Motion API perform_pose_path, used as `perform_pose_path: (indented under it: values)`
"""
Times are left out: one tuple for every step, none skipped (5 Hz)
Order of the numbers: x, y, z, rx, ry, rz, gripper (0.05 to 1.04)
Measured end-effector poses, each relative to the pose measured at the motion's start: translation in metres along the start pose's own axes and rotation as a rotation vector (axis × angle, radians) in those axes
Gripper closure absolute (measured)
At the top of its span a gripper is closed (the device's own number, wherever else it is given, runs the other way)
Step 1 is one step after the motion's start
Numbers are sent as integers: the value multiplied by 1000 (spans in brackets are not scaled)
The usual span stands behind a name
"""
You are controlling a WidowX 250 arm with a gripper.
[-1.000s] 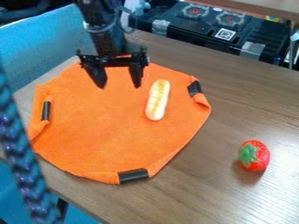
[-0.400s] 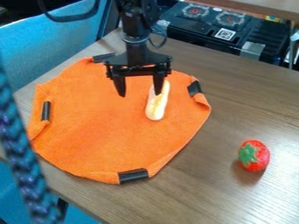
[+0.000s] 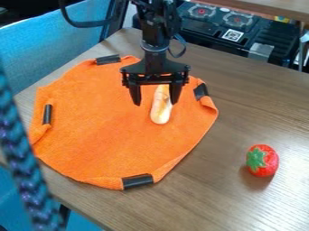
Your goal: Take the bread out of the package and onto the table.
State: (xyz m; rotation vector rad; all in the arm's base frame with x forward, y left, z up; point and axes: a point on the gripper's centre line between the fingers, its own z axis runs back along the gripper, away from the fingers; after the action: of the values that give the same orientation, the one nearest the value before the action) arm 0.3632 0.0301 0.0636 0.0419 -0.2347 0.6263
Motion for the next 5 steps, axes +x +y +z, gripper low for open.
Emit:
perform_pose_path:
  values:
    - [-1,-2,-6,13,10,5,84]
    - [-4,-4,-13,25,28,-1,124]
    - [-2,-7,-16,19,33,-1,402]
    - [-1,-10,-16,18,31,-2,514]
    - [-2,-14,-16,10,39,1,515]
